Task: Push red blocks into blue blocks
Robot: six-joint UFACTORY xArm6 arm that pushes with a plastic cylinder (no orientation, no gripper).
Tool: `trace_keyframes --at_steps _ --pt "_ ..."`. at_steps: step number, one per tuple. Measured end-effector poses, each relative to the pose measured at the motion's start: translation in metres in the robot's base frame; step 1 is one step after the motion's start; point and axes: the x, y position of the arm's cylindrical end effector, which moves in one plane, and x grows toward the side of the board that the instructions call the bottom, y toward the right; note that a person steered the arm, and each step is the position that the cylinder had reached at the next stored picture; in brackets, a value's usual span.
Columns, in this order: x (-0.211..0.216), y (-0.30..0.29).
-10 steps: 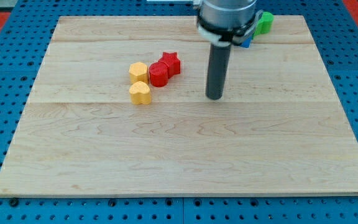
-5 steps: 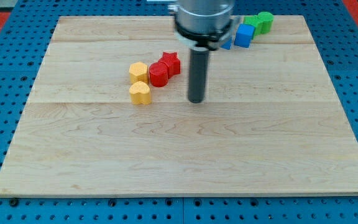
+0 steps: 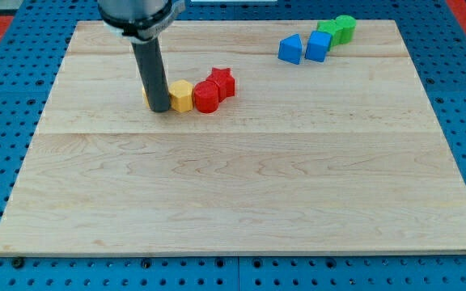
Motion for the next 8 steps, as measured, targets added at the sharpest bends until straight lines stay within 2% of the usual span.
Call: trace_keyframes --at_steps 1,2,3,4,5,6,7,8 --pt "-0.011 0.026" --pt "-0.010 0.110" --pt "-0.002 0.090" --pt "-0.068 0.126" --pt "-0.083 0.173" --pt "-0.061 0.114" --pt "-0.055 0.148" --pt "-0.072 0.225"
